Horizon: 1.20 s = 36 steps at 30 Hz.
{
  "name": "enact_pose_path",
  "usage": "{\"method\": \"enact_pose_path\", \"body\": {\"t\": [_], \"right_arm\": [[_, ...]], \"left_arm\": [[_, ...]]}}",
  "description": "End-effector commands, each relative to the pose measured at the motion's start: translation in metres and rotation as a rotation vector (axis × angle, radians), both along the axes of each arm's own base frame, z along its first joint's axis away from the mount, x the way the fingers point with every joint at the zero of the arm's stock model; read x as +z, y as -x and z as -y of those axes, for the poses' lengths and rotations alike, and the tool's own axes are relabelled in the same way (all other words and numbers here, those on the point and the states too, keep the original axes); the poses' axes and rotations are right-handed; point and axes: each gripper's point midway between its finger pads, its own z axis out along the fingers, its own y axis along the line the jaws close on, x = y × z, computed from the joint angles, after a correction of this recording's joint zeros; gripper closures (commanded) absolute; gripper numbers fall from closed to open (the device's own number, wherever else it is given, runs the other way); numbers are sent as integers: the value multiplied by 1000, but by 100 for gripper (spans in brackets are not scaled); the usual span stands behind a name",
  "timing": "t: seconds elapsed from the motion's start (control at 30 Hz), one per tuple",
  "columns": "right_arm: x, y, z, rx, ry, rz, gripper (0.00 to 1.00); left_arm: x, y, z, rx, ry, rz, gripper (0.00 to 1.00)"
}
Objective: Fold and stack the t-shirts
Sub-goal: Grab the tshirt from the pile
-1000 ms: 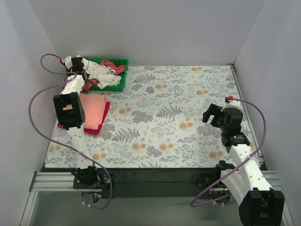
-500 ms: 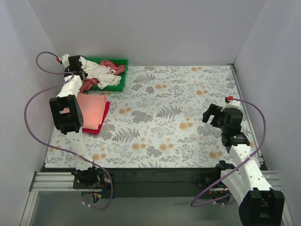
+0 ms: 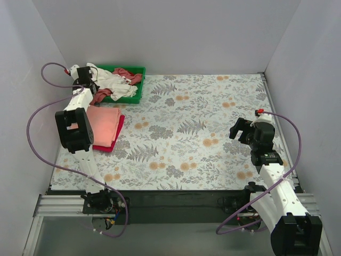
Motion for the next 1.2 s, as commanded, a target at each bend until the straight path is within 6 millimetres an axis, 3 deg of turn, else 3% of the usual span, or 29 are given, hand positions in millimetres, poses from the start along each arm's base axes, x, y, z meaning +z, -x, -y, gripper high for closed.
{"method": "enact_pose_path", "body": {"t": [0.0,0.2,0.3,0.33,0.4,0.43,0.5,0.53,0.6,0.67,0.73,0.83,0.93,1.0,1.1,1.17], "right_arm": [[32,-11,1,6,9,93,2],[34,-10,0,10,10,101,2],[35,-10,1,7,11,107,2],[37,-10,1,8,13,111,2],[38,-10,1,6,16,116,2],[39,-10,2,4,16,119,2],[41,-9,1,8,14,125,2],[42,-9,1,10,14,130,2],[43,-8,1,10,13,133,2],[44,-7,2,3,17,138,2],[45,-7,2,4,19,142,2],[46,-7,4,-5,25,146,2],[48,-8,1,12,18,147,2],[51,-7,-3,34,8,155,2],[51,-4,-9,65,-5,159,2],[53,-3,-9,65,-5,168,2]], "left_arm": [[81,9,-4,4,-42,168,100],[165,20,3,-30,-69,331,100],[196,23,16,-90,-53,400,100],[218,27,19,-103,-54,447,100],[244,29,28,-142,-46,506,100],[272,34,30,-152,-54,563,100],[302,37,34,-176,-62,625,100],[329,38,36,-188,-80,678,100],[348,36,41,-218,-88,717,100],[370,29,53,-291,-83,768,100],[387,28,77,-427,-57,808,100],[427,36,109,-593,-11,934,100],[473,46,114,-596,-32,1053,100],[493,41,98,-502,-76,1114,100],[496,30,83,-432,-104,1164,100],[485,18,82,-430,-85,1152,100]]}}
